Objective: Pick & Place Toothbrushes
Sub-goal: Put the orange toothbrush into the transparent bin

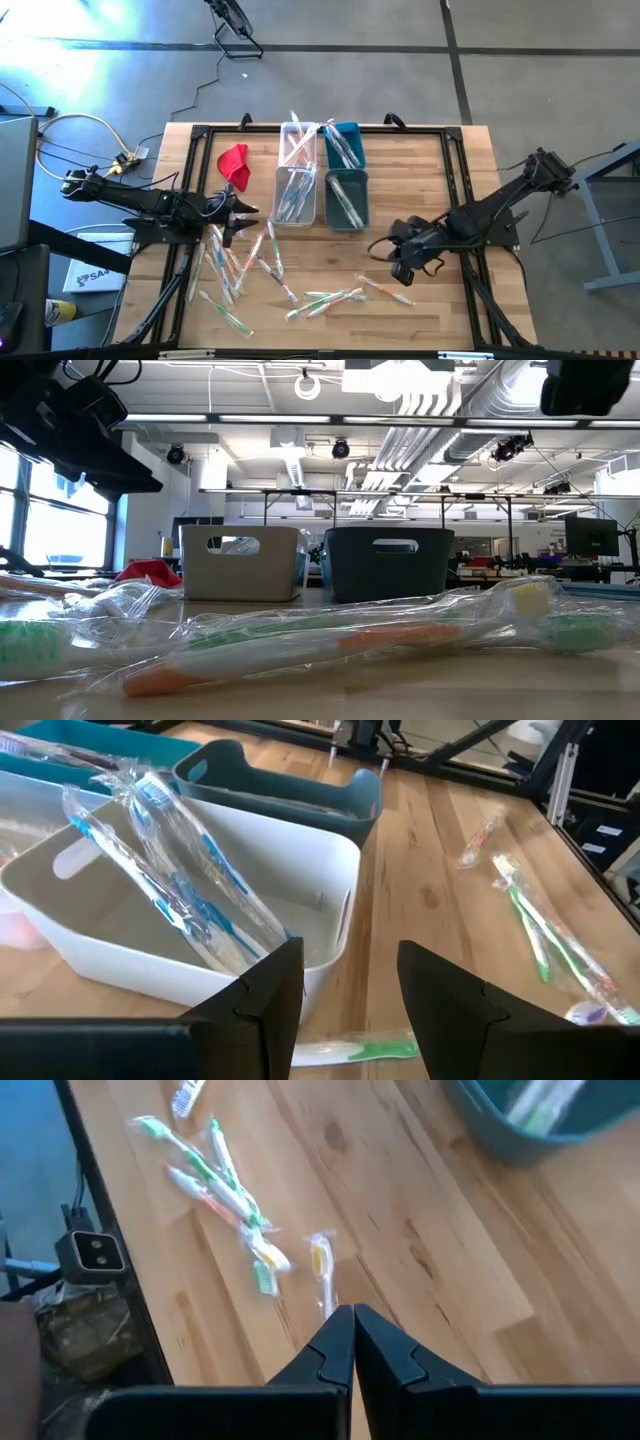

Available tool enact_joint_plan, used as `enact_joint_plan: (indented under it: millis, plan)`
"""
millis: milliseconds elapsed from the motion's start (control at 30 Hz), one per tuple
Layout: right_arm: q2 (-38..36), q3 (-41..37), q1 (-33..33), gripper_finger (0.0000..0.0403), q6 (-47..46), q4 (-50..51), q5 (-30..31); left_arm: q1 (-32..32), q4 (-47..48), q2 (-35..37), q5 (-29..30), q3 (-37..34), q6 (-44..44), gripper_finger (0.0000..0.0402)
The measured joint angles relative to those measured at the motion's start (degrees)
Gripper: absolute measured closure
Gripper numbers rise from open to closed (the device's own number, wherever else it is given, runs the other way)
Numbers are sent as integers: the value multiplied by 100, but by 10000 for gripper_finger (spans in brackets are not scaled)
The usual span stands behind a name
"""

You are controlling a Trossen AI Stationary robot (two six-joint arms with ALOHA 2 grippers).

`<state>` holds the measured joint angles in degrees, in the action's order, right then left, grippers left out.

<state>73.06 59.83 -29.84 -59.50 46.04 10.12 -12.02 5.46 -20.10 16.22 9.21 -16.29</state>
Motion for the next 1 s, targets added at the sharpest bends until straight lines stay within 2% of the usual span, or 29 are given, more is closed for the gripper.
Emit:
enact_joint_plan:
  millis: [400,733,900,1000]
  plan:
    - [0,0,-746,399,-1183,358,493,-1,-1060,0,1,0,1196,242]
    - [40,0,-1087,399,-1742,568,497,1,-1140,0,-1,0,1123,242]
    - [351,0,-1145,399,-1751,603,432,0,-1134,0,-3,-1,654,242]
    - [678,0,-1141,399,-1751,493,130,-1,-1043,-1,-6,-1,333,242]
